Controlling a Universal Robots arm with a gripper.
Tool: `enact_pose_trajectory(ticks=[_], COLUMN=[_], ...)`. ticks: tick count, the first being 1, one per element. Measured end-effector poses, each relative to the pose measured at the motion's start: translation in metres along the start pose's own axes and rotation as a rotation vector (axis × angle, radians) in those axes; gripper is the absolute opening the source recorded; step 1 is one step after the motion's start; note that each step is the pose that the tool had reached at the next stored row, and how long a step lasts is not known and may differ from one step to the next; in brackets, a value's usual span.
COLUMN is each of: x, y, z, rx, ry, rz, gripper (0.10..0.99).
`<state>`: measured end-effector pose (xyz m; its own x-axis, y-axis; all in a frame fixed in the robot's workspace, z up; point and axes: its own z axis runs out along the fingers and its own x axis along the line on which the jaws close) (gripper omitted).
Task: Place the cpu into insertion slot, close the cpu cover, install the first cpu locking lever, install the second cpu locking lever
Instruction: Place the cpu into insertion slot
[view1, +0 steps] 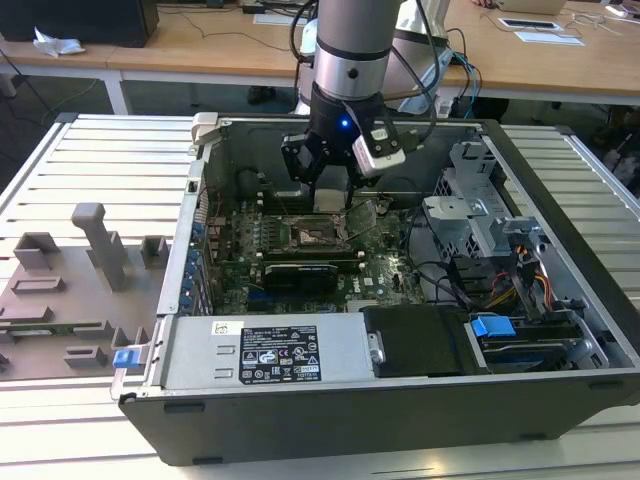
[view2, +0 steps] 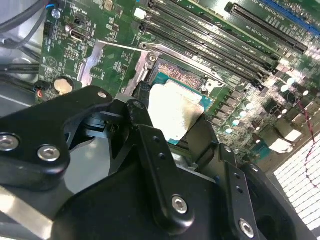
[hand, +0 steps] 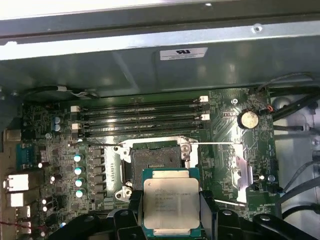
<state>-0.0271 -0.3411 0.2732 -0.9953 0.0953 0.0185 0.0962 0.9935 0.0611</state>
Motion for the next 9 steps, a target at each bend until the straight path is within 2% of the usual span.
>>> enact_pose_trajectory(ticks=[7, 9], x=[0.0, 0.0], y=[-0.0001, 0.0], z=[0.0004, 0.0007], rx=[0.002, 0.003], ry=[-0.0063, -0.0095], rz=[0.099, 0.148], gripper=[0.541, 0.541])
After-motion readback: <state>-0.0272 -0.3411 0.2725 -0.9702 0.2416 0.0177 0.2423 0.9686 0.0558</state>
